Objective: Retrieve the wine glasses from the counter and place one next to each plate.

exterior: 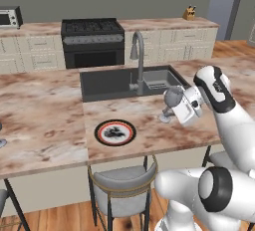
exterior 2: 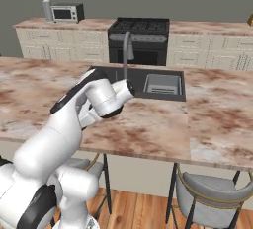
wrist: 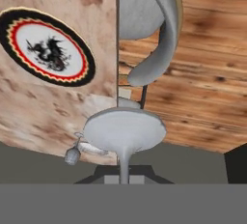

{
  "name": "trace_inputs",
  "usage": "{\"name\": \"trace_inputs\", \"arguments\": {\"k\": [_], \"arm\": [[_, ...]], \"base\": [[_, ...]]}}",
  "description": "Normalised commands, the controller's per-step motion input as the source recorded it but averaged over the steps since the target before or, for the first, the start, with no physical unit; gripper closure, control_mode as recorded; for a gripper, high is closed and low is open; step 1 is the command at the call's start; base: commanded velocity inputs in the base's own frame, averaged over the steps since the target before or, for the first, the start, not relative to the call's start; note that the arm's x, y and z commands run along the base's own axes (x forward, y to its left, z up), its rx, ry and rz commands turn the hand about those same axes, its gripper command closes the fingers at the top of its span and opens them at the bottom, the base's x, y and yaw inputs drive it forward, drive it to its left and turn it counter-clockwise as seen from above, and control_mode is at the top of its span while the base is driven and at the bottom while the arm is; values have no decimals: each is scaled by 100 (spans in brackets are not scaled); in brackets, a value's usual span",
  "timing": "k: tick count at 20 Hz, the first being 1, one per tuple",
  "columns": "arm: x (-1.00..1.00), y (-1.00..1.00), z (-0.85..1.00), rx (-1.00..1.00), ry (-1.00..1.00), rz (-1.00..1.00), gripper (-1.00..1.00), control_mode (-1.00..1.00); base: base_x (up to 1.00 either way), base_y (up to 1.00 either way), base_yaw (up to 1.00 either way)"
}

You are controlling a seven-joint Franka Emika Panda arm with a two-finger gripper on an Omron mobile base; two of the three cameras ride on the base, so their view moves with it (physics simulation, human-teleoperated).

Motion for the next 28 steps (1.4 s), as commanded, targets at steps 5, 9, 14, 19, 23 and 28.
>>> {"name": "trace_inputs", "arguments": {"k": [5, 9, 14, 19, 23, 28], "arm": [[22, 8, -15, -3, 0, 0, 100, -100], [25, 8, -19, -4, 0, 0, 100, -100], [27, 0, -28, 0, 1, 0, 100, -100], [26, 0, -34, 0, 3, 0, 100, -100], [28, 0, -34, 0, 4, 0, 100, -100], [26, 0, -33, 0, 3, 0, 100, -100]], "base": [[0, 0, 0], [0, 0, 0], [0, 0, 0], [0, 0, 0], [0, 0, 0], [0, 0, 0]]}}
